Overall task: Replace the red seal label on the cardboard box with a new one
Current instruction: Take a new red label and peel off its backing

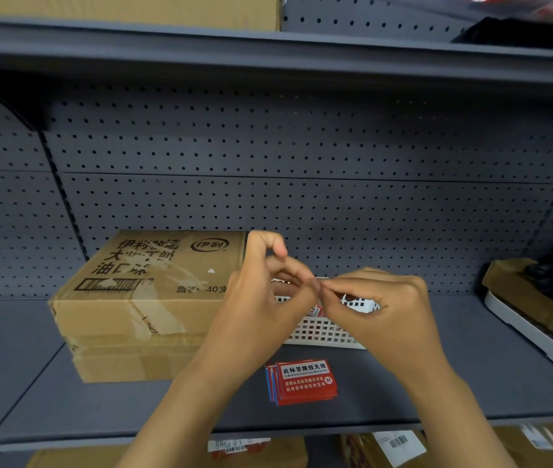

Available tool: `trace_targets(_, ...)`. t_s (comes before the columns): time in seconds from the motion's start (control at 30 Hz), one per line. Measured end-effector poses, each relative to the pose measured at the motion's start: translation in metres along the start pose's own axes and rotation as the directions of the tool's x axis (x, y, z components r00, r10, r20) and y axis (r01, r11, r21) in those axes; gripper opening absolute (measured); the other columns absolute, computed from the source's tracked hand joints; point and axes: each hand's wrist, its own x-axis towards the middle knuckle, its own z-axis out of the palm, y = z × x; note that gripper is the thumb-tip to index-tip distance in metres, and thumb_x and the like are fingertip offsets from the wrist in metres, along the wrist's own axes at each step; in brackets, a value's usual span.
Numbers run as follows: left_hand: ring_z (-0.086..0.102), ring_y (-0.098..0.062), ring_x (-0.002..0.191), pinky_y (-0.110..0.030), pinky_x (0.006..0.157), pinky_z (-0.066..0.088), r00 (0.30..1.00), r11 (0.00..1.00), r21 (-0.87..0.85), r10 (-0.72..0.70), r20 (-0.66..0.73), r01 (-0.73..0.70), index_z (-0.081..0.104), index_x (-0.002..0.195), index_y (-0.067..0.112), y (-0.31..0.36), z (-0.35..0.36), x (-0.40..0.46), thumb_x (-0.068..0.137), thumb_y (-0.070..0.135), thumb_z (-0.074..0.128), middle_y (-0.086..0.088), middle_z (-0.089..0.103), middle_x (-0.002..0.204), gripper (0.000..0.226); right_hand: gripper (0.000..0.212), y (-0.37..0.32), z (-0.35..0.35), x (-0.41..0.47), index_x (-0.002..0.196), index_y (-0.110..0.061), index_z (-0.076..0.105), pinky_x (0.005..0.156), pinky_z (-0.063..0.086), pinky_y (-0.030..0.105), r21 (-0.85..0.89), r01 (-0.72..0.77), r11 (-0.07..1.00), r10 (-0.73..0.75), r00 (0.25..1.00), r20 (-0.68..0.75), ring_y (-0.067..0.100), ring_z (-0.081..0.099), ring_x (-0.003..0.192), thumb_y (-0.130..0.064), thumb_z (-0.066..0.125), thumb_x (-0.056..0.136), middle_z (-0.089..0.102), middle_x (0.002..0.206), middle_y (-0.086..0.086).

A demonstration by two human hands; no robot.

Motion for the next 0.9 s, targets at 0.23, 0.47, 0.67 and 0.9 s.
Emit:
trace_targets(0.23,0.061,-0.009,0.083,-0.012,0.072,0.045,0.988,0.952,0.265,0.153,0.032,-0.157,0.028,0.093,0.038,0.006,0.002,-0.005,0.099,0.010,0.055,0.012,0.062,0.092,0.040,0.010,-0.004,-0.001,-0.002,0.095,-0.017,0.084,0.067,0.056,0.020,0.124,-0.115,0.986,0.107,0.992,0.068,0.005,0.072,0.075,-0.016,0.077,0.088,0.079,0.080,-0.009)
trace_targets(0.47,0.047,-0.015,0.082,-0.032,0.065,0.044,0.969,0.866,0.446,0.248,0.007,-0.225,0.026,0.088,0.031,-0.007,0.017,-0.007,0.081,-0.015,0.051,0.006,0.043,0.088,0.052,0.011,-0.015,0.004,-0.003,0.095,-0.018,0.084,0.065,0.053,0.013,0.179,-0.178,0.968,0.175,0.984,0.032,0.006,0.074,0.074,-0.016,0.077,0.086,0.080,0.079,-0.009)
trace_targets(0.67,0.046,-0.013,0.081,-0.025,0.065,0.041,0.975,0.886,0.418,0.223,-0.003,-0.202,0.023,0.087,0.037,-0.007,0.017,-0.007,0.083,-0.011,0.049,0.009,0.043,0.088,0.055,0.027,-0.026,0.012,-0.001,0.083,-0.028,0.084,0.066,0.054,0.010,0.306,-0.395,0.866,0.401,0.915,0.047,0.002,0.076,0.071,-0.001,0.075,0.082,0.080,0.073,-0.015)
trace_targets(0.9,0.045,-0.016,0.081,-0.028,0.067,0.040,0.979,0.898,0.404,0.202,-0.021,-0.177,0.023,0.085,0.035,-0.010,0.017,-0.004,0.083,-0.012,0.048,0.009,0.043,0.086,0.053,0.024,-0.029,0.019,0.005,0.078,-0.025,0.084,0.064,0.056,0.015,0.437,-0.579,0.688,0.598,0.794,0.112,0.004,0.075,0.065,-0.004,0.073,0.080,0.080,0.070,-0.008)
